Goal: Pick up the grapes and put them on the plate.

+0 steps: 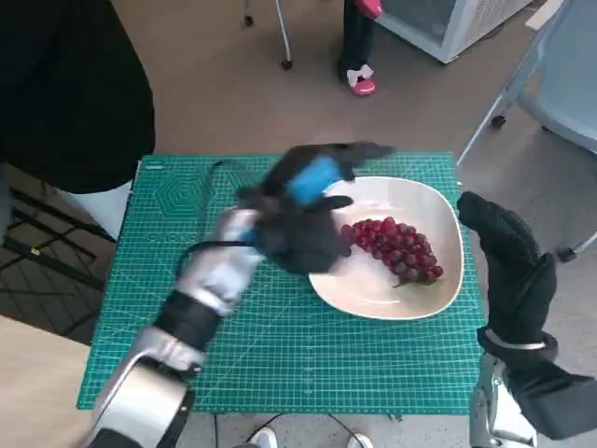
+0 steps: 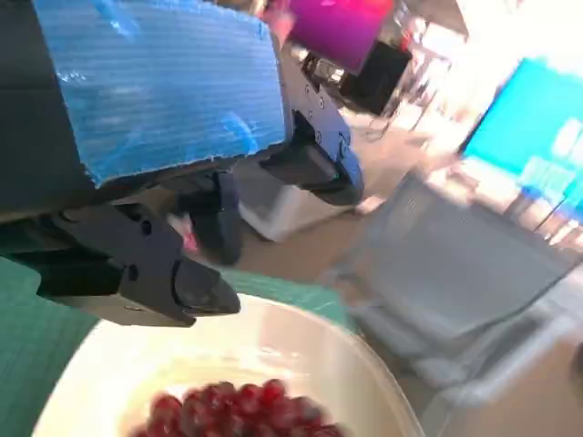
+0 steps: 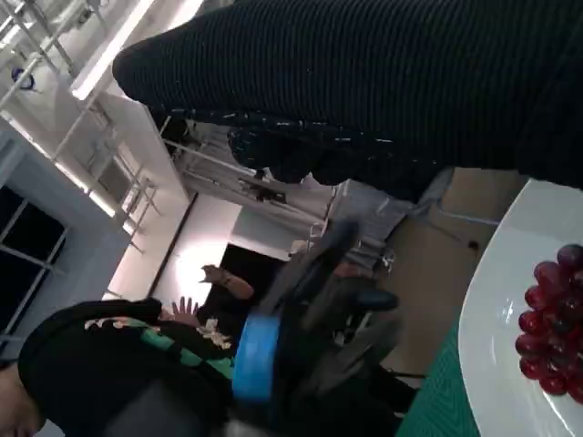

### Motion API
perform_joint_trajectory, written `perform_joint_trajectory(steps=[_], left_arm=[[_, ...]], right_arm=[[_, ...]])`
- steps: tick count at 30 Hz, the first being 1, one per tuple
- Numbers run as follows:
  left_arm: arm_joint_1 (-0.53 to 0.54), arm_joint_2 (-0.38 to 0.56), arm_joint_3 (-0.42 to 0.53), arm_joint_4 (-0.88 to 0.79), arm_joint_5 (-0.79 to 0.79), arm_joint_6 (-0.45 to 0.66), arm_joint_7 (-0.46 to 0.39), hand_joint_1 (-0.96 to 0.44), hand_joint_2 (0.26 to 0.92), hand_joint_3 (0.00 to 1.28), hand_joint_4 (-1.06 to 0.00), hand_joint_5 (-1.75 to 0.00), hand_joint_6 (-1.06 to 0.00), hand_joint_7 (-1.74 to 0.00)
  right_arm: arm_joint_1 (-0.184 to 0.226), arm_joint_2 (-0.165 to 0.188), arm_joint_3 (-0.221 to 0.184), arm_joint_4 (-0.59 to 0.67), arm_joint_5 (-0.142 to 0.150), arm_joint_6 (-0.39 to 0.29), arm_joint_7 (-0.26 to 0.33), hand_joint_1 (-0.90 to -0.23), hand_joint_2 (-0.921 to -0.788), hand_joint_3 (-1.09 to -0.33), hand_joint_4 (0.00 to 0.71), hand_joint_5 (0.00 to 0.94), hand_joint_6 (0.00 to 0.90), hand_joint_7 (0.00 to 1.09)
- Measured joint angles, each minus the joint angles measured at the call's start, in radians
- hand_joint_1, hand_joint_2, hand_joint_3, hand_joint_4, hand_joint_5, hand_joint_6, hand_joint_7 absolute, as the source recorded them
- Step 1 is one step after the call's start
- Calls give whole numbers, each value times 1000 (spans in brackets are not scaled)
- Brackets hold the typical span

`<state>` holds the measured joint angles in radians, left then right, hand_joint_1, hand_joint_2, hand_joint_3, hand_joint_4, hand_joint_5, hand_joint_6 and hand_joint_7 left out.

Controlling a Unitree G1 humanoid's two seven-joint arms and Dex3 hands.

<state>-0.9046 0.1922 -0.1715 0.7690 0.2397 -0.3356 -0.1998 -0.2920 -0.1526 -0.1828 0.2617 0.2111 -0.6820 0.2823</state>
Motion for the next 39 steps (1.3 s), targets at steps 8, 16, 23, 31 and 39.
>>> perform_joint_trajectory(steps=[8,16,23,31,39], left_arm=[[51,-9,202,99,-336,-58,-277,-576,921,478,-180,-1,-234,0],[142,-38,387,195,-575,-170,-491,-633,921,501,-154,-1,-215,0],[207,-51,445,204,-635,-218,-581,-674,921,504,-168,-8,-237,-12],[252,-75,472,163,-673,-245,-624,-670,921,504,-208,-19,-258,-19],[287,-90,479,105,-694,-234,-645,-650,921,487,-232,-18,-265,-17]], right_arm=[[-17,2,14,0,0,0,0,-613,-921,-829,424,0,150,218],[-25,3,26,22,2,1,4,-618,-921,-829,423,0,151,215],[-46,2,32,46,14,1,18,-618,-921,-830,422,0,151,213],[-57,2,36,53,23,6,39,-615,-921,-833,421,0,151,213],[-61,1,39,54,29,11,57,-615,-921,-836,420,0,150,213]])
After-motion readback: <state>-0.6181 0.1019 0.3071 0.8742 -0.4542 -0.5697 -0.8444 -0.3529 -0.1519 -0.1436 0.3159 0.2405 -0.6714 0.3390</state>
